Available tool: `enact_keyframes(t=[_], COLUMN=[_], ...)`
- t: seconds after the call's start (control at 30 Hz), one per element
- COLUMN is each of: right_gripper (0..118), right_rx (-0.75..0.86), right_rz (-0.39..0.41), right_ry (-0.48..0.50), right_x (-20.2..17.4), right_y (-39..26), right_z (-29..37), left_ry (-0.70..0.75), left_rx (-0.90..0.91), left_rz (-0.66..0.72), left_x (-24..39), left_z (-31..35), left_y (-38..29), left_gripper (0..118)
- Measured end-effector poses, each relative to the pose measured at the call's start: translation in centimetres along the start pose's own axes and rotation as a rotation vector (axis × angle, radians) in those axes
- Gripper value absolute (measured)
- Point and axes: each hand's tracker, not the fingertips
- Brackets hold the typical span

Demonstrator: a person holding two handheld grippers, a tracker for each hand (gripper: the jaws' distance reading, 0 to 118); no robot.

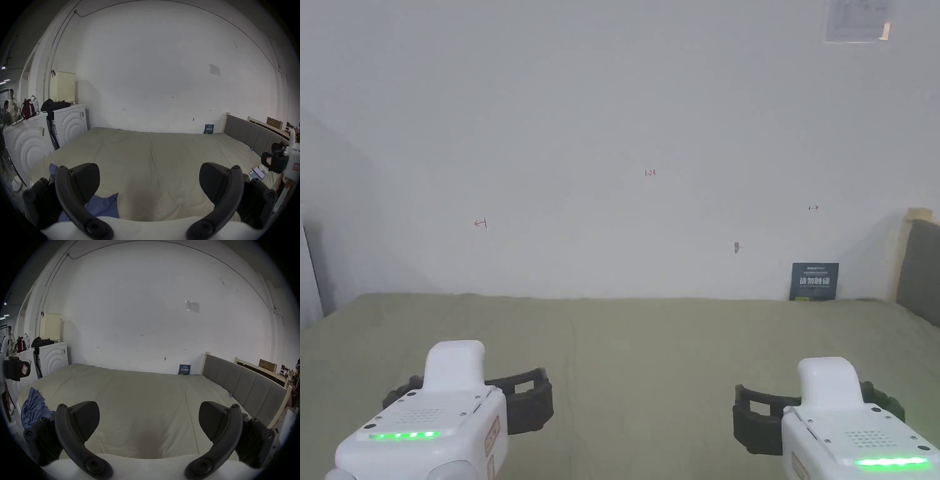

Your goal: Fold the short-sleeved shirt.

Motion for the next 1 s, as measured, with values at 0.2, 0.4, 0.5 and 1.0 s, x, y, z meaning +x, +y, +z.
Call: enact_keyframes(t=[0.2,0.4,0.5,1.0], right_gripper=[118,118,118,0], right_rx=[-0.009,-0.017,-0.021,-0.026], right_rz=[-0.008,-0.018,-0.004,-0.035], right_ry=[0.001,-0.001,-0.012,-0.050], right_x=[0.24,0.37,0.32,0.78], right_y=[-0.13,-0.30,-0.21,-0.94], right_z=[-0.06,-0.07,-0.03,0.29], left_ry=[-0.012,-0.029,-0.031,-0.028], left_rx=[-0.007,-0.003,-0.004,-0.020], left_rz=[0.006,0.005,-0.011,-0.011], left_x=[0.13,0.05,0.08,0.35], left_z=[0.26,0.31,0.26,0.22], left_y=[0.06,0.19,0.15,-0.17], left_gripper=[118,118,118,4])
